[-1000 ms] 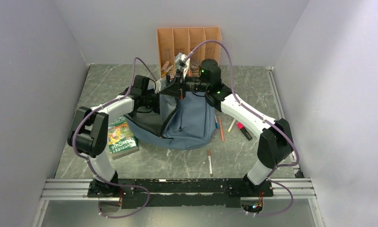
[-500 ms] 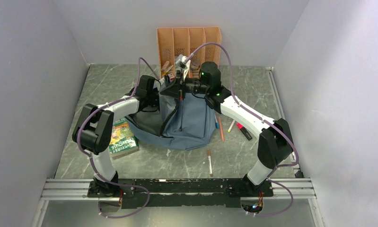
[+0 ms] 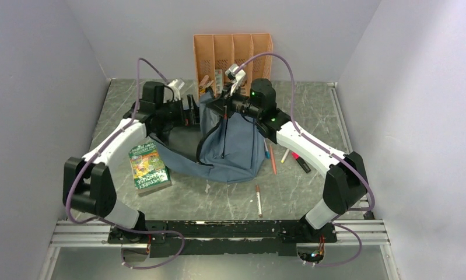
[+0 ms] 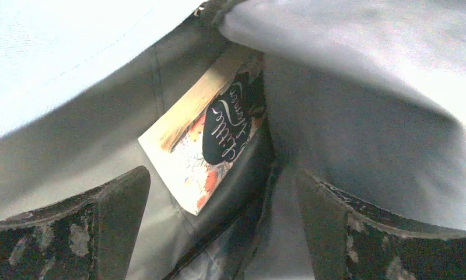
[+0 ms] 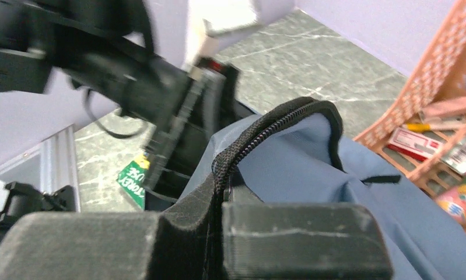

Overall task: Pack the student bag
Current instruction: Place the book in the student bag, then pick up the book from the center of the board.

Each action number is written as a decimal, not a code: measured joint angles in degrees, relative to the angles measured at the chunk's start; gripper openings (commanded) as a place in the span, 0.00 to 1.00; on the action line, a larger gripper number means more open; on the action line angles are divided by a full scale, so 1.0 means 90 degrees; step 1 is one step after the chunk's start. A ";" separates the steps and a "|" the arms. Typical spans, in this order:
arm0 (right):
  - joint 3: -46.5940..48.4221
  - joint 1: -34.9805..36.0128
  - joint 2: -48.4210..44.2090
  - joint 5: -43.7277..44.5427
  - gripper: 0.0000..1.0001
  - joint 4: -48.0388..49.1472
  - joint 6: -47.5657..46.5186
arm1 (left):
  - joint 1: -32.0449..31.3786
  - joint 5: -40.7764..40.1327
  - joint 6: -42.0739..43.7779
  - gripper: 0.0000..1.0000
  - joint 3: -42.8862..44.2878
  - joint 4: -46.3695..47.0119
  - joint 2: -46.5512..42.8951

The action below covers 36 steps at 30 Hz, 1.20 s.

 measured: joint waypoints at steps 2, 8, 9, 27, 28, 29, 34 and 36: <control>-0.0034 0.0000 -0.0007 0.0250 0.00 -0.0063 -0.0002 | 0.0146 -0.0036 0.0138 0.98 -0.0029 -0.0155 -0.0340; -0.0107 -0.0002 -0.0007 0.0729 0.00 -0.0270 0.0007 | 0.0469 -0.0051 0.0508 0.98 -0.0415 -0.0726 -0.1032; -0.0107 -0.0002 -0.0005 0.0777 0.00 -0.0299 0.0010 | 0.0539 -0.0058 0.0537 0.98 -0.0478 -0.0831 -0.1122; -0.2040 -0.0063 0.0039 0.2531 0.37 -0.0512 0.1960 | 0.1280 -0.2521 0.0384 0.97 -0.0585 -0.1617 -0.1906; -0.2110 -0.0068 0.0044 0.2540 0.43 -0.0534 0.2064 | 0.1285 -0.2676 0.0379 0.98 -0.0585 -0.1659 -0.1906; -0.2149 -0.0068 0.0044 0.2565 0.49 -0.0590 0.2147 | 0.1287 -0.2815 0.0369 0.97 -0.0585 -0.1695 -0.1906; -0.2164 -0.0066 0.0002 0.2956 0.69 -0.0913 0.2232 | 0.1311 -0.3774 0.0255 0.98 -0.0583 -0.2013 -0.1906; -0.2152 -0.0066 -0.0104 0.3211 0.72 -0.1139 0.2169 | 0.1336 -0.4194 0.0185 0.98 -0.0583 -0.2159 -0.1916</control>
